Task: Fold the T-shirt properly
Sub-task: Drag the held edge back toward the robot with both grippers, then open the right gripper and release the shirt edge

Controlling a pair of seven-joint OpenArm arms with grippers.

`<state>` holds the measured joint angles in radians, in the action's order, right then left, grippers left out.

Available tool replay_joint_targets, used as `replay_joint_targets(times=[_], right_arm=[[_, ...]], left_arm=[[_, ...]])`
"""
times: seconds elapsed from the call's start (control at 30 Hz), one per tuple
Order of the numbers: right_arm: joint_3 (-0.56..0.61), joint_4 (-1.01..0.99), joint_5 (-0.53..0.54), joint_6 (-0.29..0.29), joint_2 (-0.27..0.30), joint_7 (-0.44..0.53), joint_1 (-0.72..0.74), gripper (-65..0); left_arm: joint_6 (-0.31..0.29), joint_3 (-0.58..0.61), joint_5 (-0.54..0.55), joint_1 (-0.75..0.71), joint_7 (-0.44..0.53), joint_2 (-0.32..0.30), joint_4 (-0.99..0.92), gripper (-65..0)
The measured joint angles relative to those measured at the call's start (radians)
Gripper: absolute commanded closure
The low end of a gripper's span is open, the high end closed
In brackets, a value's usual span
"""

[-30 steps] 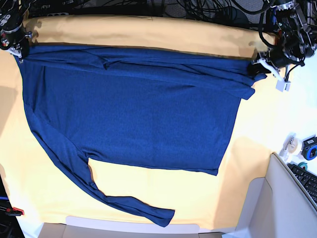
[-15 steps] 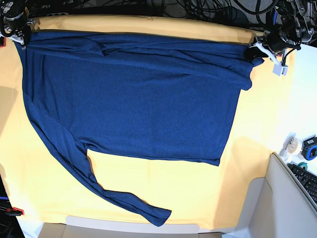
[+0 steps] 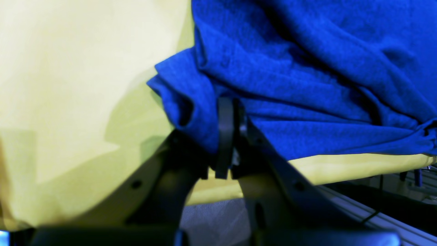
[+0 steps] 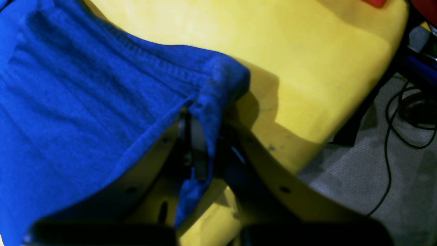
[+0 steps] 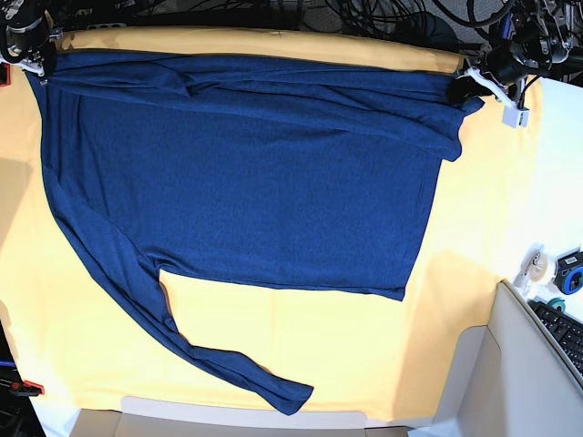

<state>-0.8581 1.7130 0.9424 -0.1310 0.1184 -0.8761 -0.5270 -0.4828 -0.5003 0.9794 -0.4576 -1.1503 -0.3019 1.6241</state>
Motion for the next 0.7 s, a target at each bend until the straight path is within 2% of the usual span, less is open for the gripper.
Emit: replay_joint_targets(times=[0.33, 0.4, 0.57, 0.7], right_arm=[[0.000, 0.000, -0.002, 0.008, 0.000, -0.016, -0.004, 0.0], [-0.008, -0.002, -0.009, 0.054, 0.003, -0.061, 0.003, 0.0], [-0.015, -0.029, -0.009, 0.089, 0.006, -0.092, 0.027, -0.1], [-0.018, -0.044, 0.006, 0.100, 0.011, -0.093, 0.029, -9.8]], left_arm=[[0.000, -0.005, -0.003, 0.000, 0.006, 0.023, 0.000, -0.3], [0.000, -0.005, -0.003, 0.000, 0.007, 0.023, 0.000, -2.8], [-0.007, -0.005, 0.001, 0.001, 0.004, 0.025, 0.000, -12.2], [-0.006, -0.009, 0.001, 0.000, 0.014, 0.041, 0.001, -12.7]])
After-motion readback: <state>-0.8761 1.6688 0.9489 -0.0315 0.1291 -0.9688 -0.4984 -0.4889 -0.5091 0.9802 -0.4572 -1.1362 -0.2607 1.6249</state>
